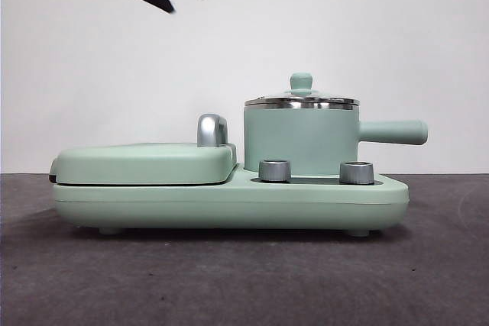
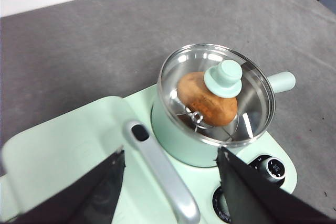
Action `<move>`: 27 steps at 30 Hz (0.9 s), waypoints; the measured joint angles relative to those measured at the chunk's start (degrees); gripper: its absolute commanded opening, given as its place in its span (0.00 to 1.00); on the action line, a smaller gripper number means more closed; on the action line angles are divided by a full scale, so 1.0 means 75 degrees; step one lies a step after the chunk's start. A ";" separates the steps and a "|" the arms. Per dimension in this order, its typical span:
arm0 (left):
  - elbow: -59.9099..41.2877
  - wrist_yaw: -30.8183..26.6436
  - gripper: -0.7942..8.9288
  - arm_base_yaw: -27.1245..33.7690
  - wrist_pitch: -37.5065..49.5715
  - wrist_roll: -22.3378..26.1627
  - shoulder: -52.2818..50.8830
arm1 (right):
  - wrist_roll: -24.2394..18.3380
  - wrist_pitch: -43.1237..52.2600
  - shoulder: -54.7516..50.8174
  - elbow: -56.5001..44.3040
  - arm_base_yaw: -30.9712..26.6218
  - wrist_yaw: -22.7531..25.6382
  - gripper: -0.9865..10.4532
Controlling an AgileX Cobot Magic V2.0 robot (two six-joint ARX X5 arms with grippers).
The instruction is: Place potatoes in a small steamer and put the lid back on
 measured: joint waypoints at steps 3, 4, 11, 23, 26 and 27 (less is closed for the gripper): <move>-0.0525 0.0003 0.37 0.0152 0.0006 -0.0003 -0.0653 | 0.0009 -0.0032 0.0128 0.0003 0.0000 -0.0009 0.37; -0.0778 0.0000 0.37 0.0198 0.0000 -0.0003 -0.0944 | 0.0017 -0.0047 0.0160 0.0000 0.0000 -0.0015 0.37; -0.2734 0.0000 0.37 0.0469 0.0402 -0.0198 -0.2946 | 0.0029 -0.0137 0.0382 0.0000 0.0000 -0.0239 0.37; -0.4925 -0.0029 0.37 0.0708 0.0125 -0.1370 -0.5508 | 0.0029 -0.0323 0.0484 0.0000 0.0000 -0.0265 0.37; -0.4925 -0.0032 0.37 0.0708 0.0163 -0.1495 -0.5534 | 0.0026 -0.0321 0.0484 0.0000 0.0000 -0.0265 0.37; -0.4922 -0.0032 0.37 0.0708 0.0163 -0.1507 -0.5534 | 0.0026 -0.0323 0.0484 0.0000 0.0000 -0.0265 0.37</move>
